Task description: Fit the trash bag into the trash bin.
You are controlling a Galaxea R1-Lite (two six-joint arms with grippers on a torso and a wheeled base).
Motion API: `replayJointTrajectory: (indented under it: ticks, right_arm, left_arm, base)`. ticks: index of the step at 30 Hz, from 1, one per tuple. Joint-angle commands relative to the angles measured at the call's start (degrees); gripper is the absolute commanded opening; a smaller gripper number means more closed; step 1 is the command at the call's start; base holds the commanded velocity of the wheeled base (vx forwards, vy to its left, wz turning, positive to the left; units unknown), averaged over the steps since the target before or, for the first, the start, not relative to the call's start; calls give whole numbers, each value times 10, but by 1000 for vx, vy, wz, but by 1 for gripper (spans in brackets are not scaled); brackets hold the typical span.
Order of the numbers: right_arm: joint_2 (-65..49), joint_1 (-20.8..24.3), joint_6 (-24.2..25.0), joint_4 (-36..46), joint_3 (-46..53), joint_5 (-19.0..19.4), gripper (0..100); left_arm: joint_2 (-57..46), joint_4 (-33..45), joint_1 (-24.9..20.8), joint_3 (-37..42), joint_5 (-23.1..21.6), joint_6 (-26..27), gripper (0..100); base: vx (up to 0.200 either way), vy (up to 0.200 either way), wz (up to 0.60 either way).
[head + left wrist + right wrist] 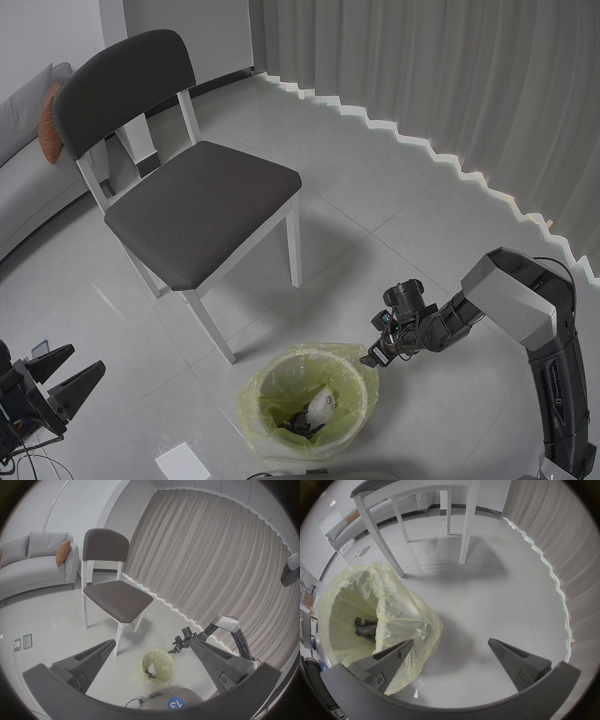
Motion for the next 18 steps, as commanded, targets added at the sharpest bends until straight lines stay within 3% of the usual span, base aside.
replayJointTrajectory:
  ticks: [1,14,18]
  right_arm:
    - [21,0,-9,21,-44,1,100]
    - [33,1,-42,142,-118,8,100]
    - [36,5,-44,142,-121,9,100]
  left_arm:
    - [7,0,0,-4,1,0,100]
    - [11,0,0,-10,0,0,100]
    - [10,0,0,-10,1,0,100]
  base:
    - [0,0,0]
    - [0,0,0]
    - [0,0,0]
